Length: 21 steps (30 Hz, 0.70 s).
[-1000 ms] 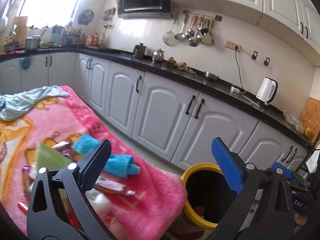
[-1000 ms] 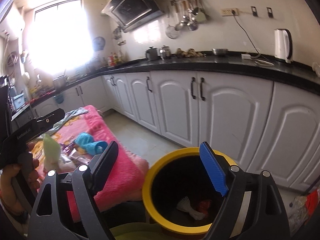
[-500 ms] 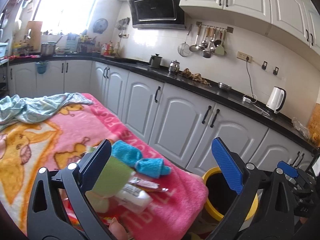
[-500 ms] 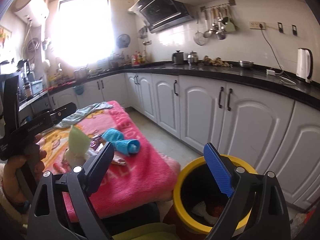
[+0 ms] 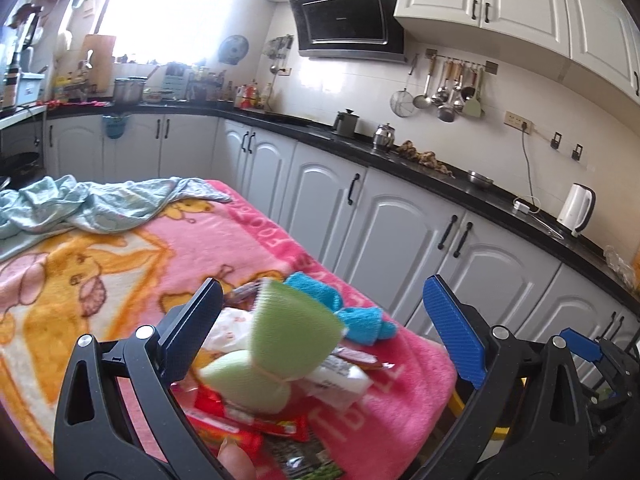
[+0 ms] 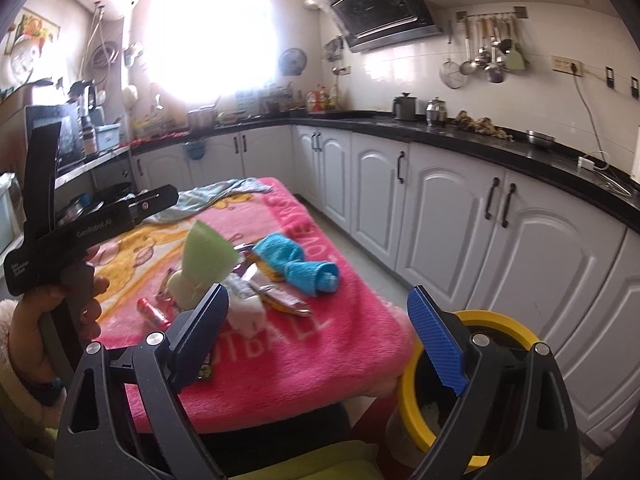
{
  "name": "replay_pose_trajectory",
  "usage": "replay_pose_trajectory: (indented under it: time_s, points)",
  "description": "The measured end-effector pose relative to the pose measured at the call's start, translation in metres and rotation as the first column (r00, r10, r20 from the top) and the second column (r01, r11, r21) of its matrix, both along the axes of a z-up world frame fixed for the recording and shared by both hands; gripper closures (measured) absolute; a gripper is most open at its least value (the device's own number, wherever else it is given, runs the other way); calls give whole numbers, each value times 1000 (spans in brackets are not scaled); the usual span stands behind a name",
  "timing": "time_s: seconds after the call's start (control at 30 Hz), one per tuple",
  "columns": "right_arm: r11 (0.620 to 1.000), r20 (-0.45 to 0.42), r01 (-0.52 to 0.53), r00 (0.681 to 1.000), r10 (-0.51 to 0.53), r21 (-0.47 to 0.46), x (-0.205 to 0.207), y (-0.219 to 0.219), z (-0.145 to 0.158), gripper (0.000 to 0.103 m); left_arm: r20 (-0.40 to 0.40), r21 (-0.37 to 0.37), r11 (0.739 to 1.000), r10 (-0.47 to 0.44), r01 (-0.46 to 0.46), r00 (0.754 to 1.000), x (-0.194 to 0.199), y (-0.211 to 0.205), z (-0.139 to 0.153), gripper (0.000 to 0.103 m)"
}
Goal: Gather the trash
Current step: 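Move both tools back toward the trash on the table, then grasp the green mesh sponge with the left tool while the right tool grasps the white wrapper bag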
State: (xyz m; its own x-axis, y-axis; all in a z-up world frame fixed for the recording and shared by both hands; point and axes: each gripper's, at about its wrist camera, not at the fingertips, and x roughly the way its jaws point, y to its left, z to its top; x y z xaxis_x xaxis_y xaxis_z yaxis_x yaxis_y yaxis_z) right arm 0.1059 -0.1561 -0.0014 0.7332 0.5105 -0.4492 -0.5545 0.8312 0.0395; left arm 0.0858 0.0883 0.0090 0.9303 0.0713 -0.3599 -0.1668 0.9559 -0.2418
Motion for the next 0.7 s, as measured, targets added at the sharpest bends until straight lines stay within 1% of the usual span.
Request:
replay_pose_trajectory:
  time_s: [0.17,0.37,0.57,0.7]
  points:
    - [998,-16,-54,998,53,-39,0,25,-8,15,-22,-5,999,39,-39,999,-7,18,-6,11]
    - [989,-53,-117,992,113,-87,11,52,-28,15,-83,17,998,60,-59,995,-13,35,-24,11]
    - [973,-97,-186,980,174,-134,31,82,-52,15,-175,50,998,43,-35,984,-11,47,-50,11]
    - [962,-129,-220,971,200,-162,46,99,-67,15,-220,44,999,-7,17,976,-5,52,-66,11]
